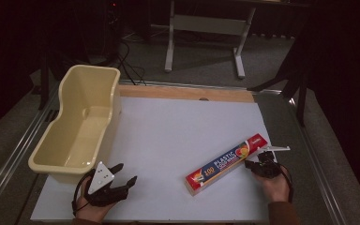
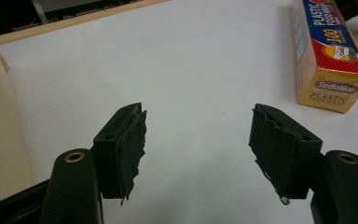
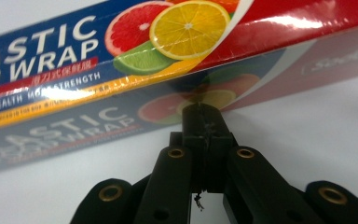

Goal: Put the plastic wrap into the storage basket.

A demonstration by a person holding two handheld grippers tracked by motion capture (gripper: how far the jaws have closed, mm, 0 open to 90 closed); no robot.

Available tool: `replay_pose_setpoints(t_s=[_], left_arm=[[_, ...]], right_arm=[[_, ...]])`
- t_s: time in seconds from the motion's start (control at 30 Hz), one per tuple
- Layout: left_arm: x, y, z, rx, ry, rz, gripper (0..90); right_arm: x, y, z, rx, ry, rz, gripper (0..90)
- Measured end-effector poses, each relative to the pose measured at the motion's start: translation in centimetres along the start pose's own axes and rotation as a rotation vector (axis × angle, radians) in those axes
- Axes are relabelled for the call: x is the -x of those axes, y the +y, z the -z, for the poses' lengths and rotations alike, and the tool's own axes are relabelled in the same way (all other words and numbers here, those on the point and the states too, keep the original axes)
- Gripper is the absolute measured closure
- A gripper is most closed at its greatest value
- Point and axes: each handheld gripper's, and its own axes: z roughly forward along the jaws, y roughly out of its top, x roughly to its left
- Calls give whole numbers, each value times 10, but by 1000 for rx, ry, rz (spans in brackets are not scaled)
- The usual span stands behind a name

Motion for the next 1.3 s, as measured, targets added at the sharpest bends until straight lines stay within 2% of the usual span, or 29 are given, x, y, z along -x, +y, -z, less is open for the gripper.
replay_pose_setpoints(t_s=[0.13,0.17,0.3,0.33,0.37,0.43,0.47,0.53,0.57,0.6,0.63,0.67,0.73,0.8,0.87,0.93,0.97,1.0,1.17,1.3], left_arm=[[0,0,0,4,2,7,353],[-1,0,0,4,6,8,353],[-1,0,0,7,7,7,354],[-1,0,0,7,7,7,354],[-1,0,0,9,7,6,354],[-1,0,0,10,7,6,353],[-1,0,0,10,7,5,353],[-1,0,0,11,8,6,353],[-2,0,1,10,10,5,353],[-2,-1,2,12,13,10,353],[-2,-1,2,12,13,10,354],[-3,-1,2,13,13,12,354],[-3,-1,3,12,17,15,355],[-3,-1,3,12,17,14,356],[-2,-1,3,12,19,13,355],[-2,-1,2,13,20,11,355],[-1,-1,2,9,20,6,355],[-1,-1,1,10,19,6,355],[-1,-1,1,9,17,5,355],[-1,-1,2,13,16,6,355]], right_arm=[[-2,8,-8,14,1,-2,900],[-6,22,-22,27,5,-16,900],[-12,35,-34,40,11,-11,900],[-13,39,-39,45,22,-8,900],[-17,46,-48,59,59,0,900],[-18,49,-51,63,65,4,900],[-23,56,-58,64,67,21,900],[-23,56,-58,64,67,21,900],[-25,58,-59,56,56,35,900],[-29,61,-57,45,20,84,900],[-29,61,-57,45,20,84,900],[-31,58,-50,52,9,92,900],[-33,56,-45,56,16,89,900],[-39,49,-34,70,26,109,900],[-52,38,-16,110,124,109,900],[-52,38,-16,110,124,109,900],[-58,35,-11,120,159,118,900],[-77,28,-1,136,221,161,900],[-113,22,10,147,297,247,900],[-143,22,5,125,339,317,900]])
